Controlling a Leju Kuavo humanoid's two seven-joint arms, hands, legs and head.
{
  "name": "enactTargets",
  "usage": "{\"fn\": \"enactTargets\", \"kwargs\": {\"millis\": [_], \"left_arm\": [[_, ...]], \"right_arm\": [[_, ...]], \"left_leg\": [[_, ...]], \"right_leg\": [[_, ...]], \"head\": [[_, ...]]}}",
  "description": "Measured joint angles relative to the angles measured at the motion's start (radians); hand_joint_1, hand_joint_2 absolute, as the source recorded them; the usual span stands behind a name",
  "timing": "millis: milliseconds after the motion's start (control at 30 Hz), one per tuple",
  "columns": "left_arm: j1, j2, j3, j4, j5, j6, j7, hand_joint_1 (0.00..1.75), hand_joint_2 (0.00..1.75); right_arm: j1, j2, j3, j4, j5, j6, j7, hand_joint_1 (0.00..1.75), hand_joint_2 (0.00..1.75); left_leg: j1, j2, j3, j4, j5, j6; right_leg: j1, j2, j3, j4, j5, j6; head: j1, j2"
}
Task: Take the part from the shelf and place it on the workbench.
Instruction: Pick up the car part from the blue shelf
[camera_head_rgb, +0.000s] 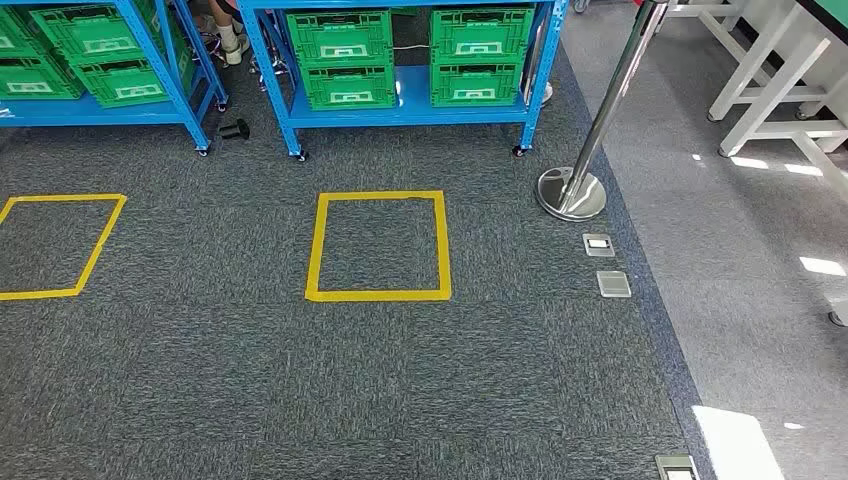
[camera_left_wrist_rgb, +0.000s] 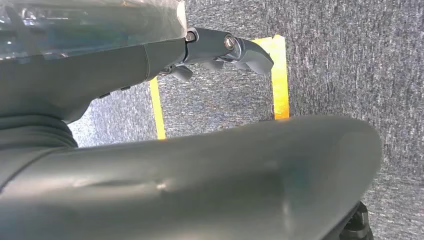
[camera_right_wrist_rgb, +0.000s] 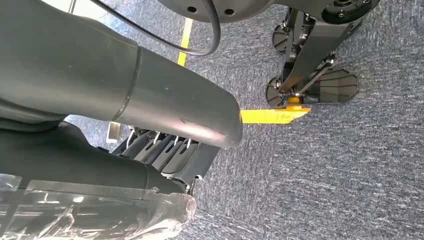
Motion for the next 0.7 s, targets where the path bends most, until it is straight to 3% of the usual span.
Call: {"fn": "enactTargets", "kwargs": {"millis": [233,367,400,500,533,700], "left_arm": [[-0.073,-0.006,0.014,0.026,0.029,0.06,-0.062,1.75,0.0],[-0.116,-0.02,0.03,0.057,0.053,0.12,-0.116,1.75,0.0],[-0.127,-0.024,0.034,0.066,0.058,0.136,-0.13,1.75,0.0],[-0.155,-0.038,0.042,0.09,0.07,0.186,-0.165,0.44,0.0],[-0.162,-0.043,0.045,0.096,0.076,0.201,-0.174,0.0,0.0],[-0.182,-0.066,0.066,0.123,0.132,0.248,-0.258,0.0,0.0]], "right_arm": [[-0.073,0.023,0.0,0.027,0.01,-0.057,-0.026,1.75,0.0],[-0.116,0.052,0.001,0.059,0.021,-0.115,-0.049,1.75,1.75],[-0.126,0.059,0.001,0.068,0.023,-0.13,-0.054,1.75,1.31],[-0.153,0.079,0.001,0.09,0.03,-0.174,-0.068,0.44,0.0],[-0.16,0.084,0.002,0.096,0.031,-0.19,-0.069,0.0,0.0],[-0.18,0.107,0.001,0.124,0.026,-0.289,-0.075,0.0,0.0]], "left_leg": [[0.0,0.0,0.0,0.0,0.002,0.0],[0.0,0.0,0.0,0.0,0.002,0.0],[0.0,0.0,0.0,0.0,0.002,0.0],[0.0,0.0,0.0,0.0,0.002,0.0],[0.0,0.0,0.0,0.0,0.002,0.0],[0.0,0.0,0.0,0.0,0.002,0.0]], "right_leg": [[0.0,0.0,0.0,0.0,0.001,-0.001],[0.0,0.0,0.0,0.001,0.002,-0.001],[0.0,0.0,0.0,0.001,0.002,-0.001],[0.0,0.0,0.0,0.001,0.002,-0.001],[0.0,0.0,0.0,0.001,0.002,-0.001],[0.0,0.0,0.0,0.001,0.002,-0.001]], "head": [[0.0,0.0],[0.0,0.0],[0.0,0.0],[0.0,0.0],[0.0,0.0],[0.0,0.0]]}}
